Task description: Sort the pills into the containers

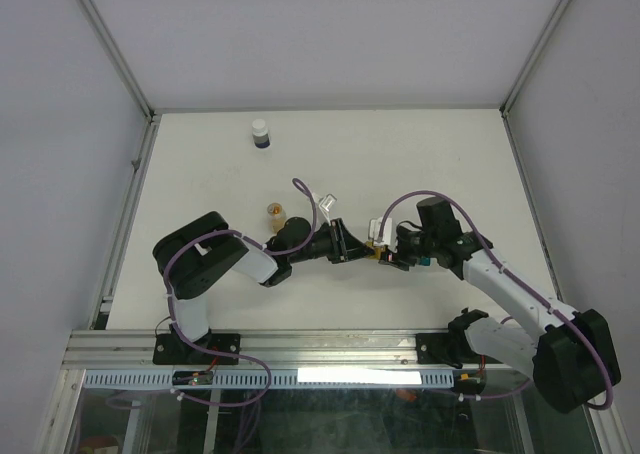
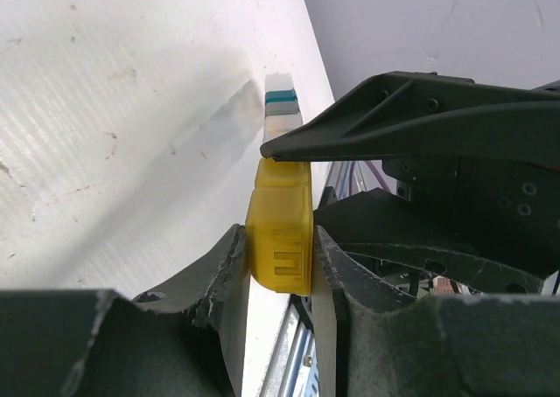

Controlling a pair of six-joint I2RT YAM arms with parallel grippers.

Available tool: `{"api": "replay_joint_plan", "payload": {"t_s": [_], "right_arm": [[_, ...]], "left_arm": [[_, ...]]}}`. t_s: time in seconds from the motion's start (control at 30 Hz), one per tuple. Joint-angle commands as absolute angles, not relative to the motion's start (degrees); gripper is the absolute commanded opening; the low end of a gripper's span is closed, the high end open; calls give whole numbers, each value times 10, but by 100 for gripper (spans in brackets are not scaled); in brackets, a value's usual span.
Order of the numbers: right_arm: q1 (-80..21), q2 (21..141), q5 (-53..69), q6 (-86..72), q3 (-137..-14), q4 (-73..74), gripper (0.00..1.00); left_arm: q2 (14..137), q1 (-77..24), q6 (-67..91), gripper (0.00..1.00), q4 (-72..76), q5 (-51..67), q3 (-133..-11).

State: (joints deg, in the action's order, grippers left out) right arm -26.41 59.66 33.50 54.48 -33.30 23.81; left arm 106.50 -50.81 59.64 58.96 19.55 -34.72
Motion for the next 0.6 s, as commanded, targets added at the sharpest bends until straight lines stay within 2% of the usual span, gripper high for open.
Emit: {"api": "replay_joint_plan", "payload": {"t_s": [0.0,0.2,0.23,0.33,0.37,0.57], "right_arm": [[-243,568,374,533,-361,223,39],[-234,570,403,535,-368,241,33],[-234,570,402,534,-366,239,35],[-234,571,391,532,-356,222,53],[-235,572,390,531,-354,218,56],[-248,579,382,531,-347,202,57]], "left_arm": [[1065,-509,592,0,610,212,-345],[1065,-508,589,0,605,214,-346],[1064,-508,589,0,604,216,-345],[1067,-507,597,0,615,224,-345],[1069,-507,604,0,621,228,-346],[1086,-505,633,0,660,247,-345]]}}
